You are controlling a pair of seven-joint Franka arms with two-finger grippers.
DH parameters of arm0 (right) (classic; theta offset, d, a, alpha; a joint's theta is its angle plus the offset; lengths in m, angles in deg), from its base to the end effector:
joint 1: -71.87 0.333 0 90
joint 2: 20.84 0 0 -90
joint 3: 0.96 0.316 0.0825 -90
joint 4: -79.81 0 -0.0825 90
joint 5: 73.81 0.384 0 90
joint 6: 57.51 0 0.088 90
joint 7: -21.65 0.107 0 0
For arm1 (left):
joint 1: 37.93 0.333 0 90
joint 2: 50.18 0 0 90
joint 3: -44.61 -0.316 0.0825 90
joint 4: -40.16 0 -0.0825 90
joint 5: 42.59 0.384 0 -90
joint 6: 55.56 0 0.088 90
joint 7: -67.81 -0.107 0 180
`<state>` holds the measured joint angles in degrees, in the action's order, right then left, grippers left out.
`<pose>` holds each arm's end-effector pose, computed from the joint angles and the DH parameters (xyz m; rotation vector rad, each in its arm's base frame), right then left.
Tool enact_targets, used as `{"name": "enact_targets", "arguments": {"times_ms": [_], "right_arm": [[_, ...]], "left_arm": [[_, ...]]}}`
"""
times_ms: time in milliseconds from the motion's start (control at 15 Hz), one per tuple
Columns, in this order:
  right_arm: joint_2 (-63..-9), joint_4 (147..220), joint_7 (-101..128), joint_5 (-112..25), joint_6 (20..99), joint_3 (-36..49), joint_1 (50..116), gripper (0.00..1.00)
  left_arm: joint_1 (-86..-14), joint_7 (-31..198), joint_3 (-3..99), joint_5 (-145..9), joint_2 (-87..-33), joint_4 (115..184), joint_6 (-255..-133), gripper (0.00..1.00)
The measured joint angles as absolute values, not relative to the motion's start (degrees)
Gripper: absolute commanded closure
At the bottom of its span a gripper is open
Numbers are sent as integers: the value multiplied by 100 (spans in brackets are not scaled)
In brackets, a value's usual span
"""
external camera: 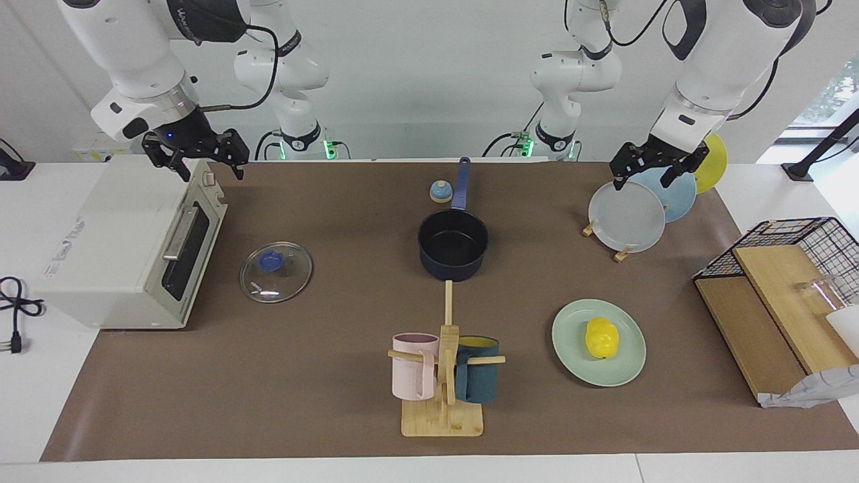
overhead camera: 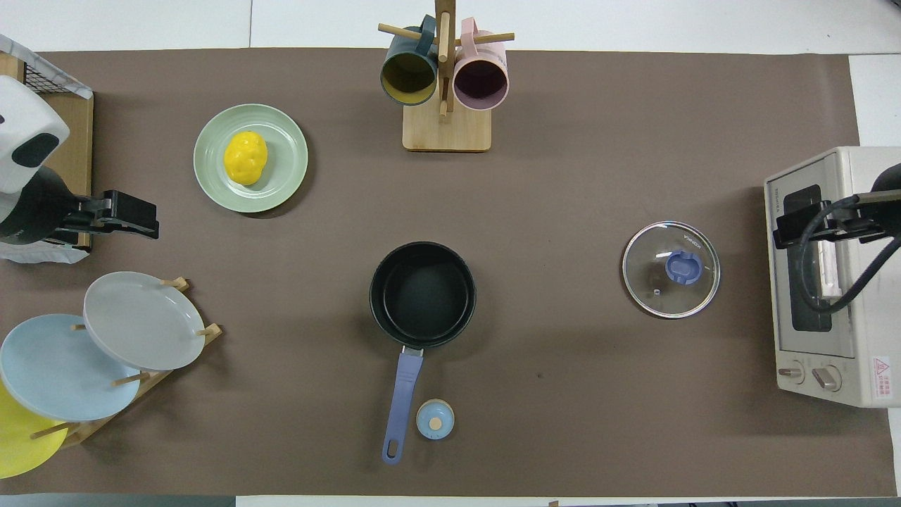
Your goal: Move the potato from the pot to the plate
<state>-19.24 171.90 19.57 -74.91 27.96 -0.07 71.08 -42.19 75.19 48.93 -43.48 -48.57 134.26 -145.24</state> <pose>0.5366 -0.0011 0.6161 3.1199 0.0583 -0.1373 0.5371 -0.0833 0.6057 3.1340 -0.0322 -0.0792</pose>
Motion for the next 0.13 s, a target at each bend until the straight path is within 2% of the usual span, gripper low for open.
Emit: {"name": "enact_targets", "arguments": {"times_ms": [133], "right_arm": [[-1924, 17189, 1957, -7491, 2796, -7, 7108, 0]], "left_arm": [[-4217, 7519, 4890, -4349, -4857, 13426, -14524, 0]]}}
